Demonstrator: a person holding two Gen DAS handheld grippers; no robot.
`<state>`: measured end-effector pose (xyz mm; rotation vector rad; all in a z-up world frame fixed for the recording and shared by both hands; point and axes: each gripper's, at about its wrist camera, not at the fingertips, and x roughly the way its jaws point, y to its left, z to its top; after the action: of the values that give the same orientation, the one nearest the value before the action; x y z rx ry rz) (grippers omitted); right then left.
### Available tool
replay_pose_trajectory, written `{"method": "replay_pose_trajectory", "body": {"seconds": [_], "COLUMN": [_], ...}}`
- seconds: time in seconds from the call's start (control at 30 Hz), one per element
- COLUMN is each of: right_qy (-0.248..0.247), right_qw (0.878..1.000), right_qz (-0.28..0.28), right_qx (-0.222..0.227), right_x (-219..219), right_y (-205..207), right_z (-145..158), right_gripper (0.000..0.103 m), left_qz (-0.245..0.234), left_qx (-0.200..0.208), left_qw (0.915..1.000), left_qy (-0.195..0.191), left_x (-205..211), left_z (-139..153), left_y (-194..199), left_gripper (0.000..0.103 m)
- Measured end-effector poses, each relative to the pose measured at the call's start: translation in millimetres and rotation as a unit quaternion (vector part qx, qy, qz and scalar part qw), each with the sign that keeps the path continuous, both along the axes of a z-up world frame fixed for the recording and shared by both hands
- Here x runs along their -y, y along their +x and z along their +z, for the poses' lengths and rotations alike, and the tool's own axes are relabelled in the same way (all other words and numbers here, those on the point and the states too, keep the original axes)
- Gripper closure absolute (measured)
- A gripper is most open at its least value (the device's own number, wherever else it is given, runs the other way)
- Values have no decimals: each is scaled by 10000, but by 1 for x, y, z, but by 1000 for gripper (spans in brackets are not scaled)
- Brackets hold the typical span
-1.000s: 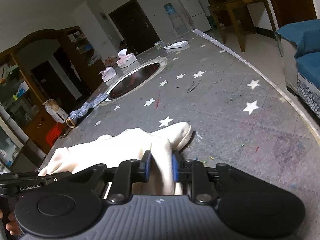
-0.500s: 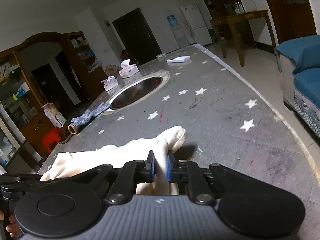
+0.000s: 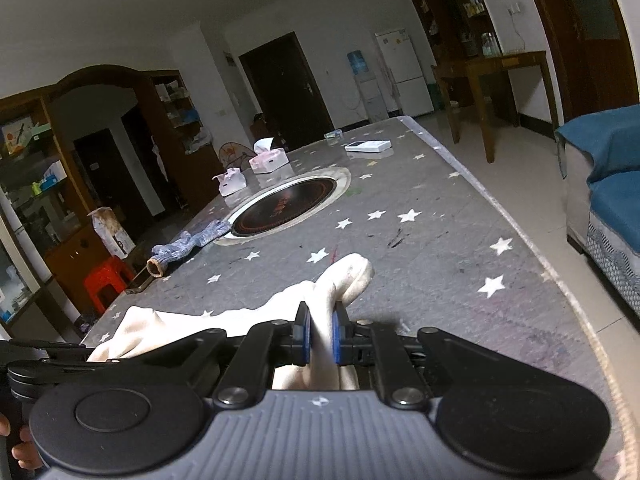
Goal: Fold clothes
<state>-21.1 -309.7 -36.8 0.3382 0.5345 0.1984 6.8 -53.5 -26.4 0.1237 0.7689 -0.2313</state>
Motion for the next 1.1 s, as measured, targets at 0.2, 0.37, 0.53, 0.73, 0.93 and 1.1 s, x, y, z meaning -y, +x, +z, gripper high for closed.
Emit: {"method": "replay_pose_trajectory", "body": {"seconds": [0.2, 0.37, 0.53, 0.73, 0.93, 1.1], "right_qy": [-172, 73, 450, 843, 982, 726], "right_qw": [9995, 9990, 9969, 9942, 9937, 9958], "right_qz": [-129, -151, -224, -252, 19, 232], "right_qx": [-247, -416, -598, -611, -532, -516], "right_x": [3, 9, 22, 32, 32, 18], "right_y": [4, 8, 9, 6, 1, 6], "right_z": [-13, -22, -34, -44, -48, -45], "right_gripper": [94, 92, 87, 64, 57, 57], "left_qz": [3, 18, 18, 19, 18, 4], "left_qx": [-65, -94, -115, -134, -151, -149], "left_qw": [10000, 9999, 9999, 9999, 9998, 9998], "left_qy": [49, 71, 83, 76, 92, 128], "left_x": [2, 2, 2, 1, 2, 2], "left_z": [-5, -8, -9, -10, -11, -11], "left_y": [3, 5, 6, 7, 10, 10], "left_gripper": [83, 83, 83, 83, 83, 82]}}
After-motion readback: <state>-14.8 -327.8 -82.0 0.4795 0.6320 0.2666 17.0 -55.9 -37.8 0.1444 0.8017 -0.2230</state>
